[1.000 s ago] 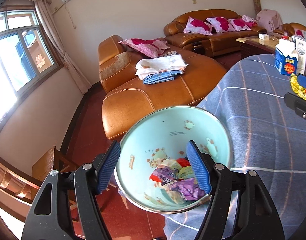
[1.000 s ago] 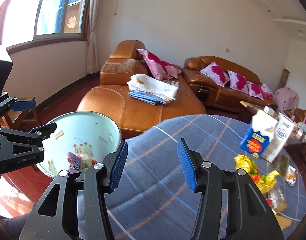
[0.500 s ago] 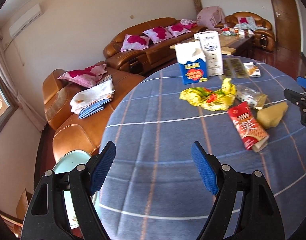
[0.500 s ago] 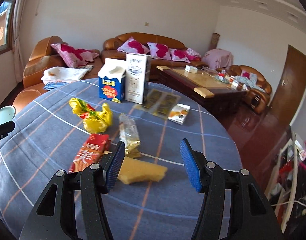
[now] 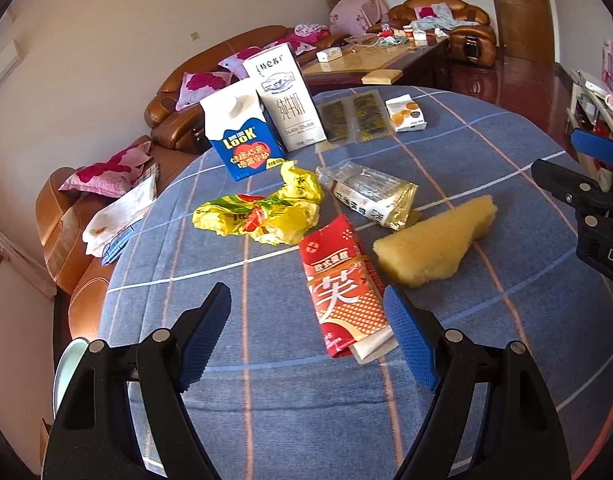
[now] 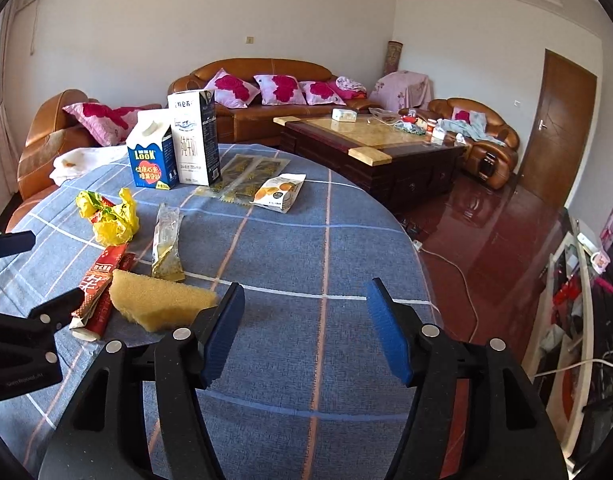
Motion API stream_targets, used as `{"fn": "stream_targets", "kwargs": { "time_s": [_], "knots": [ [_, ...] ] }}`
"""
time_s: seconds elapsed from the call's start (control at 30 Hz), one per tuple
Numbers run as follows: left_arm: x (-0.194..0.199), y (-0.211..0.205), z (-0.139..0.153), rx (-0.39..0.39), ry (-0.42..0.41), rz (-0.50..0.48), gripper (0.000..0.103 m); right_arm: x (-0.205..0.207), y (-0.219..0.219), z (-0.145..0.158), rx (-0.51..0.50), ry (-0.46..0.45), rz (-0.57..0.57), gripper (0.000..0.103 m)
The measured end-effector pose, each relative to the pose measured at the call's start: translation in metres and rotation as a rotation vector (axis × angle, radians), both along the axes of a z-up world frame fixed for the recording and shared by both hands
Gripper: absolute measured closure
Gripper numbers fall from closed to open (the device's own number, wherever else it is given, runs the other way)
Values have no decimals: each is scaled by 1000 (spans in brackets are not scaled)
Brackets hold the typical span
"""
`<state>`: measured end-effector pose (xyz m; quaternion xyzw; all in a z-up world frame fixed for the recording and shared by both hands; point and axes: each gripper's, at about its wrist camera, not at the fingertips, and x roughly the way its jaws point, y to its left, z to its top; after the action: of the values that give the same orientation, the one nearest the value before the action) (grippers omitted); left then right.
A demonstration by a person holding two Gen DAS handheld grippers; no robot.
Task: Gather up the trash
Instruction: 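Grasp the red cake package on the table with the left gripper, then grasp the yellow sponge on the table with the right gripper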
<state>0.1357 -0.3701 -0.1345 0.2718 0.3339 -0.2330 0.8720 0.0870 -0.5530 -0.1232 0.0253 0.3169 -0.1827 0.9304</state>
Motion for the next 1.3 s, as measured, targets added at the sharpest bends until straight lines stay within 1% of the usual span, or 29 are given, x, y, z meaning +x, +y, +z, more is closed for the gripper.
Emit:
{"fn": "stream_targets", "kwargs": {
  "time_s": [0.1, 0.17, 0.2, 0.23, 0.27, 0.33, 0.4, 0.47, 0.5, 0.6, 0.7, 0.77, 0.83, 0.87, 0.97, 1.0, 1.07, 1.1, 1.13, 1.23, 1.3],
  "knots": [
    [0, -7, -9, 16, 24, -10, 26, 0, 0, 0, 11, -4, 12, 40],
    [3, -9, -15, 28, 51, -11, 30, 1, 3, 1, 12, -8, 22, 40],
    [4, -8, -17, 22, 67, -18, 39, 2, 4, 1, 10, -9, 28, 40],
    [6, -8, -19, 18, 90, -26, 56, 3, 6, 2, 9, -10, 34, 40],
    [8, -6, -21, 16, 112, -28, 56, 4, 7, 2, 12, -11, 42, 40],
    [10, -1, -20, -1, 130, -36, 57, 6, 10, 3, 17, -9, 60, 40],
    [10, 6, -17, -3, 121, -34, 57, 7, 15, 5, 20, -12, 90, 40],
    [11, 18, -11, -24, 122, -32, 57, 10, 22, 6, 31, -8, 141, 40],
    [10, 25, -6, -33, 112, -24, 57, 13, 26, 6, 37, 0, 174, 40],
    [10, 47, 5, -22, 39, 13, 57, 22, 36, 6, 39, 19, 263, 40],
    [13, 68, 11, -21, 17, 49, 57, 37, 44, 3, 63, 68, 342, 40],
    [13, 79, 12, -21, 11, 62, 57, 45, 52, -2, 25, 117, 369, 40],
    [13, 88, 10, -13, 3, 78, 57, 52, 55, -10, 41, 174, 414, 40],
    [14, 92, 8, -12, 9, 85, 57, 54, 55, -13, 56, 189, 431, 40],
    [17, 103, 3, -12, 21, 104, 57, 57, 55, -19, 38, 230, 443, 40],
    [18, 105, 2, -13, 22, 109, 57, 57, 55, -19, 47, 236, 454, 41],
    [19, 110, 3, -19, 25, 116, 57, 56, 55, -18, 62, 240, 475, 47],
    [19, 111, 3, -21, 24, 118, 57, 55, 56, -17, 44, 247, 472, 50],
    [19, 112, 4, -24, 24, 118, 57, 56, 58, -17, 21, 250, 471, 51],
    [18, 114, 6, -30, 21, 121, 57, 57, 59, -17, -21, 229, 470, 49],
    [17, 115, 6, -30, 20, 122, 57, 61, 59, -22, -15, 251, 482, 47]
  ]
}}
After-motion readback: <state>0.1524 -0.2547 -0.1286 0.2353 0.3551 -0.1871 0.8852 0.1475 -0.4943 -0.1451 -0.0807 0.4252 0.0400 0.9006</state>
